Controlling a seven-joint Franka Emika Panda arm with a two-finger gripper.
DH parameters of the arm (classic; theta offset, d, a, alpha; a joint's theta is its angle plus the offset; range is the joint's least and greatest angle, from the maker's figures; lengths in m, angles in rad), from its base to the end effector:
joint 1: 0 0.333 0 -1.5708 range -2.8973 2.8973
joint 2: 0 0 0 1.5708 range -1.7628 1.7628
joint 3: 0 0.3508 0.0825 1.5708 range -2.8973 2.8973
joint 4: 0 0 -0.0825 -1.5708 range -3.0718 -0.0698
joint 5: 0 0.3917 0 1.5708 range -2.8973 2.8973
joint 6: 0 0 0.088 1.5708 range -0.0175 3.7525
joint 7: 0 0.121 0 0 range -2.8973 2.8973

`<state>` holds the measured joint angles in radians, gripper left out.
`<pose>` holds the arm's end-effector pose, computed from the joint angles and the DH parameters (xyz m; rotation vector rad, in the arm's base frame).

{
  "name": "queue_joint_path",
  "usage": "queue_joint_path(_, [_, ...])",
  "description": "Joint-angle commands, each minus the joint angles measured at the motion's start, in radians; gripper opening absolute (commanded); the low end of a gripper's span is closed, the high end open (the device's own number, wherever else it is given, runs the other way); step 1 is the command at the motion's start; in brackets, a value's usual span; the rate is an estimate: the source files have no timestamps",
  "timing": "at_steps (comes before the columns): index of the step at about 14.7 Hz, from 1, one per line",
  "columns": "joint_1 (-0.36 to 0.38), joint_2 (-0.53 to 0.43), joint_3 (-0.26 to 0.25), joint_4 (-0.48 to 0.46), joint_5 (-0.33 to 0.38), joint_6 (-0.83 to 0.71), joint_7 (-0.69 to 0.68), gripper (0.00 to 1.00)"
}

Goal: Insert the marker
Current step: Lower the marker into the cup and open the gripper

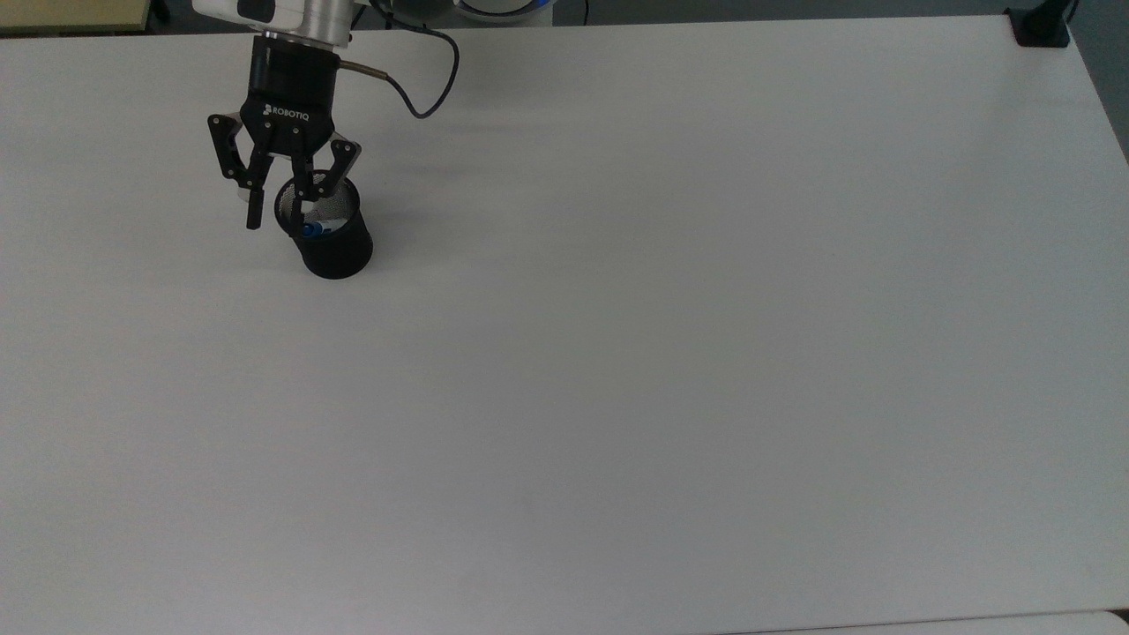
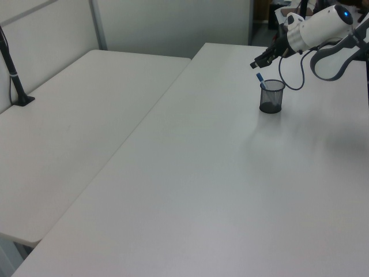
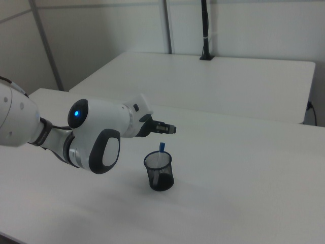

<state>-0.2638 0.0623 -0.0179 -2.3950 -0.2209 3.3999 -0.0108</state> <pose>0.5480 -0.1320 0.4249 2.6534 -0.0374 1.3176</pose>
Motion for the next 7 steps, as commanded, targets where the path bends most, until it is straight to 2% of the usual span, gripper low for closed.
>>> queue_joint_path(1, [0.0, -0.026, -0.005, -0.012, -0.015, 0.001, 0.034, 0.56])
queue_joint_path(2, [0.002, -0.027, -0.005, -0.01, -0.015, -0.004, 0.046, 0.68])
queue_joint_path(3, [0.008, -0.03, -0.005, 0.002, -0.015, -0.02, 0.083, 0.94])
queue_joint_path(4, [0.011, -0.039, -0.001, 0.016, -0.015, -0.058, 0.11, 1.0])
queue_joint_path(7, [0.015, -0.081, 0.021, 0.173, -0.011, -0.456, 0.19, 1.0])
